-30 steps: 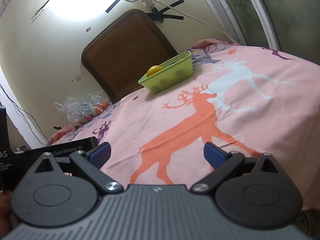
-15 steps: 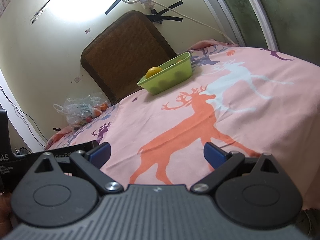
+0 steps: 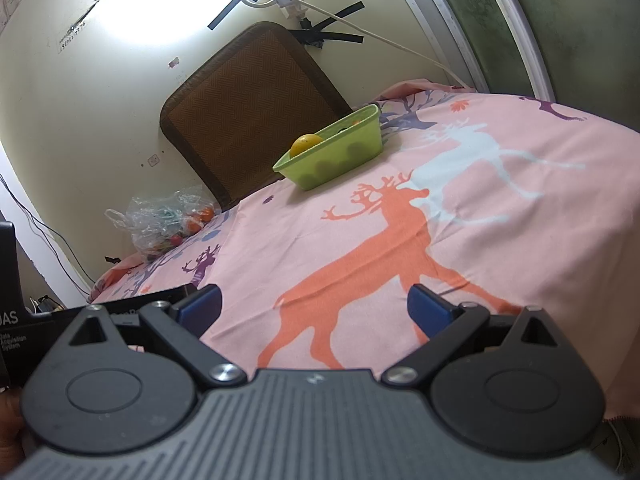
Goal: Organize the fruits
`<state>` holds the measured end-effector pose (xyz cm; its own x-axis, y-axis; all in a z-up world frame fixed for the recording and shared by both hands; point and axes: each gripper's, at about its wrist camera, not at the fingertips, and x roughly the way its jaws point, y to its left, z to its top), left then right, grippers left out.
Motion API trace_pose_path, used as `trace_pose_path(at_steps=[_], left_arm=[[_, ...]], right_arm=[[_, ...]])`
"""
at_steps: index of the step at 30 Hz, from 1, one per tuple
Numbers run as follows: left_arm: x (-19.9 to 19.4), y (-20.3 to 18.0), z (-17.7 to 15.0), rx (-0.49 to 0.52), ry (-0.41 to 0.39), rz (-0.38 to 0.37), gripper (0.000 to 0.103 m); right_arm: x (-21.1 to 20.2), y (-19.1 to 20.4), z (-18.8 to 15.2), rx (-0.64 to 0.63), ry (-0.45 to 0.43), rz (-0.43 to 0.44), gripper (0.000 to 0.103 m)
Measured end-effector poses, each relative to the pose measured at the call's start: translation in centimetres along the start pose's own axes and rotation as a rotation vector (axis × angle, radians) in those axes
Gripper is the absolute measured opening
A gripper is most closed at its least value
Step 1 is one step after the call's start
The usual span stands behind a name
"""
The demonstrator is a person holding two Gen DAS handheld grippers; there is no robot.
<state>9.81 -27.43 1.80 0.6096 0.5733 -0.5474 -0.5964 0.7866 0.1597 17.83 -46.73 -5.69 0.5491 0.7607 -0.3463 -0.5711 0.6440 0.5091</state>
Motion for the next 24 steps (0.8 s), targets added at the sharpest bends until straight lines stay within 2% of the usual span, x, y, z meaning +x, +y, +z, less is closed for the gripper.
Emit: trace_pose_path(at_steps=[24], left_arm=[[0.05, -0.07, -0.09, 0.0, 0.001, -0.002, 0.103]], right_arm=[[-0.27, 0.26, -0.21, -0.004, -0.02, -0.012, 0.1]])
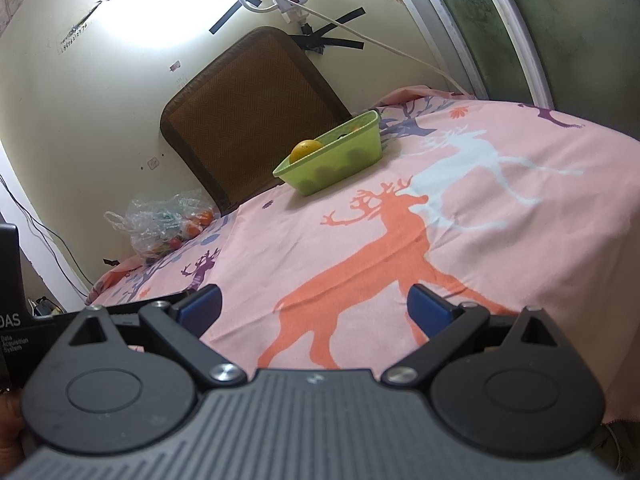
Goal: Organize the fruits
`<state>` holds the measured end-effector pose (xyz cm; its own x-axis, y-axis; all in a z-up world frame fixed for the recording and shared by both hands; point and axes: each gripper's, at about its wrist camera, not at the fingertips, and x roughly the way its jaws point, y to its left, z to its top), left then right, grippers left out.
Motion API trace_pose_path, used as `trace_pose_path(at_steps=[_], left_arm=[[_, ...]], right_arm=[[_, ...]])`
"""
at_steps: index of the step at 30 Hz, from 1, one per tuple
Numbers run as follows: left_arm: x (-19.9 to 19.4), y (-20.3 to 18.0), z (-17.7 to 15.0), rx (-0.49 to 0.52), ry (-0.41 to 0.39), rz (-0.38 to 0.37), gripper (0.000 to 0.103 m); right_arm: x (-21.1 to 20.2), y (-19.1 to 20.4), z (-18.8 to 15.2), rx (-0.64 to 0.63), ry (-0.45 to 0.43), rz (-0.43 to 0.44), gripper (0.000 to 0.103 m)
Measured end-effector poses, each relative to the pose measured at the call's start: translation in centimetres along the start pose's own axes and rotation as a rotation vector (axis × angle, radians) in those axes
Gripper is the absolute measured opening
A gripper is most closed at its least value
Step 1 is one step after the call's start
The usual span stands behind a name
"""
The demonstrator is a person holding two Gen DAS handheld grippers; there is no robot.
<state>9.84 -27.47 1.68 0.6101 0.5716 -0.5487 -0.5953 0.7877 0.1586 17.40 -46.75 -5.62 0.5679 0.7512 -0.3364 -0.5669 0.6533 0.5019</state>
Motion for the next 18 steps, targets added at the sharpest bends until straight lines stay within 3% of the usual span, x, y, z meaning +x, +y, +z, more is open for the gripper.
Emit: trace_pose_path(at_steps=[18], left_arm=[[-0.01, 0.01, 0.07, 0.0, 0.0, 0.0, 0.103]], right_arm=[[-0.3, 0.31, -0.07, 0.0, -0.012, -0.009, 0.1]])
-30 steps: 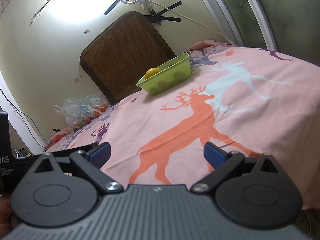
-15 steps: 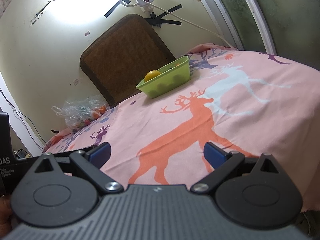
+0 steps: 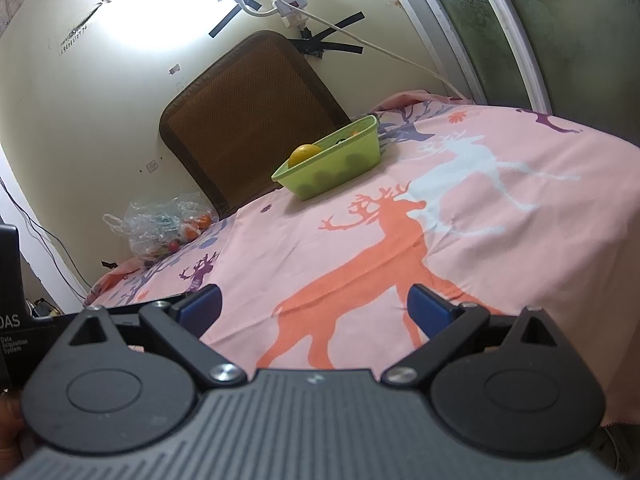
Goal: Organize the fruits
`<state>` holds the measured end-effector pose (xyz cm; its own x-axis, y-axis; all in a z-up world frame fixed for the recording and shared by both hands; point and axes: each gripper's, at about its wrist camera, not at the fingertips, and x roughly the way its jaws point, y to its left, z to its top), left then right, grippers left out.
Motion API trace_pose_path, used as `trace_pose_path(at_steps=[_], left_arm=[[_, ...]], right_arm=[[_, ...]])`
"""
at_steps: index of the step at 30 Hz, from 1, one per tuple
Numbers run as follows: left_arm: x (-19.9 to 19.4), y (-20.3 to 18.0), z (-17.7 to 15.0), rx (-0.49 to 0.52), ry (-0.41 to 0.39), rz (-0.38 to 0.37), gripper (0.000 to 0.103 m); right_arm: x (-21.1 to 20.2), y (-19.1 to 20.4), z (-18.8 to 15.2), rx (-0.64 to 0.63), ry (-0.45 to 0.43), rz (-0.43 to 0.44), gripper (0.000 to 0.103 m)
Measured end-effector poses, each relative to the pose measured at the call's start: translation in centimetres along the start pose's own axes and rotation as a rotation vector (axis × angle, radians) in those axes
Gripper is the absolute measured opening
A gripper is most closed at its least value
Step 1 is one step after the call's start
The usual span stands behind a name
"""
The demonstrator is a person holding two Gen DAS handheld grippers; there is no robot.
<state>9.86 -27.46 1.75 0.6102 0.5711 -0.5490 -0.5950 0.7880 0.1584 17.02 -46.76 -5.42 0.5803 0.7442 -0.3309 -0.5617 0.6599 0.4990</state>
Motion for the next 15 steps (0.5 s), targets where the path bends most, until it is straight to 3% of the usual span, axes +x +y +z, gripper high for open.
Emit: trace_pose_path(at_steps=[15], left_arm=[[0.03, -0.01, 0.05, 0.001, 0.003, -0.01, 0.103]], right_arm=[[0.01, -0.04, 0.03, 0.001, 0.001, 0.001, 0.1]])
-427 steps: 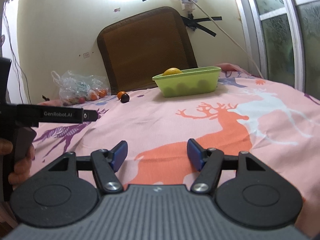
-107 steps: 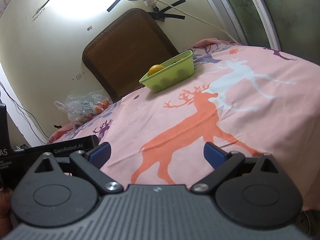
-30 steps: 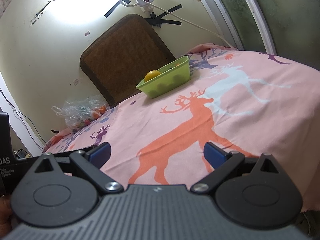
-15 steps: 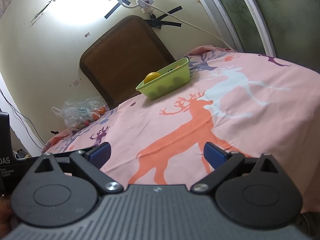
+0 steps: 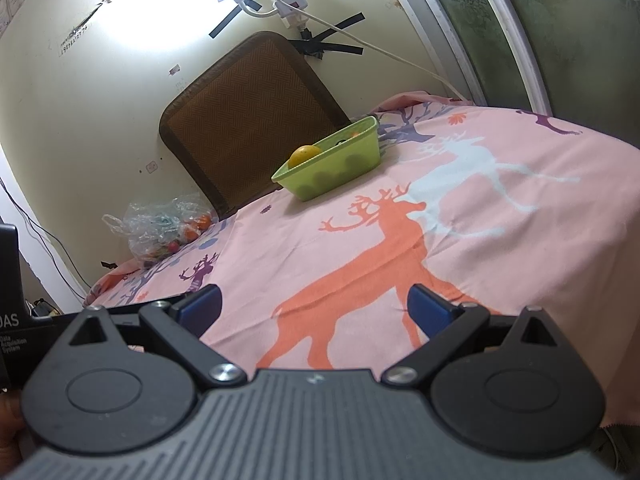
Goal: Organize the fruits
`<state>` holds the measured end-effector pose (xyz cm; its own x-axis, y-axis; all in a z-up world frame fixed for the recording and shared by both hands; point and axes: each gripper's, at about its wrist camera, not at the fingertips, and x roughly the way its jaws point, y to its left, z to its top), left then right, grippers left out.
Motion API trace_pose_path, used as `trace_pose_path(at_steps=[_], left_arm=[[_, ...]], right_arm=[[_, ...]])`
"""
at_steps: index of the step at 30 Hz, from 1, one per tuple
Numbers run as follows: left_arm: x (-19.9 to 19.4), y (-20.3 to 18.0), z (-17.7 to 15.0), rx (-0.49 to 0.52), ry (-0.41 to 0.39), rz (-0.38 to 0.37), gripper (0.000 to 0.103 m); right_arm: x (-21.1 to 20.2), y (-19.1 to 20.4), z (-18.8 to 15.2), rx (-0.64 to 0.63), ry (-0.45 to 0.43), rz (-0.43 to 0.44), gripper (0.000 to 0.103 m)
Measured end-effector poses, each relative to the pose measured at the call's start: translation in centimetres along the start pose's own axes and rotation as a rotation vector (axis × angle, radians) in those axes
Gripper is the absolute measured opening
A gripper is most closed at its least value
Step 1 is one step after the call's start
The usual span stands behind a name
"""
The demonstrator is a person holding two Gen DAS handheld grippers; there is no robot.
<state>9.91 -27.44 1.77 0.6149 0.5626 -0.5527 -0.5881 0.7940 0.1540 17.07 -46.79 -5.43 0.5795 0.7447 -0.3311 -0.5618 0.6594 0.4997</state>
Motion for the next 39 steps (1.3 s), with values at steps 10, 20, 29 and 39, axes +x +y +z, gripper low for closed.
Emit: trace_pose_path(at_steps=[10, 20, 29, 39], left_arm=[[-0.01, 0.0, 0.01, 0.001, 0.0, -0.001, 0.103], [0.0, 0.01, -0.01, 0.0, -0.001, -0.001, 0.103], [-0.08, 0.11, -0.22, 0.003, -0.004, -0.004, 0.103], [-0.12, 0.16, -0.18, 0.003, -0.005, -0.005, 0.103]], right_arm=[[-0.01, -0.03, 0.03, -0.001, 0.001, 0.001, 0.1], [-0.03, -0.03, 0.04, -0.002, -0.001, 0.002, 0.1], [-0.19, 0.3, 0.1, -0.02, -0.02, 0.003, 0.1], [-0.23, 0.38, 0.04, -0.022, -0.026, 0.003, 0.1]])
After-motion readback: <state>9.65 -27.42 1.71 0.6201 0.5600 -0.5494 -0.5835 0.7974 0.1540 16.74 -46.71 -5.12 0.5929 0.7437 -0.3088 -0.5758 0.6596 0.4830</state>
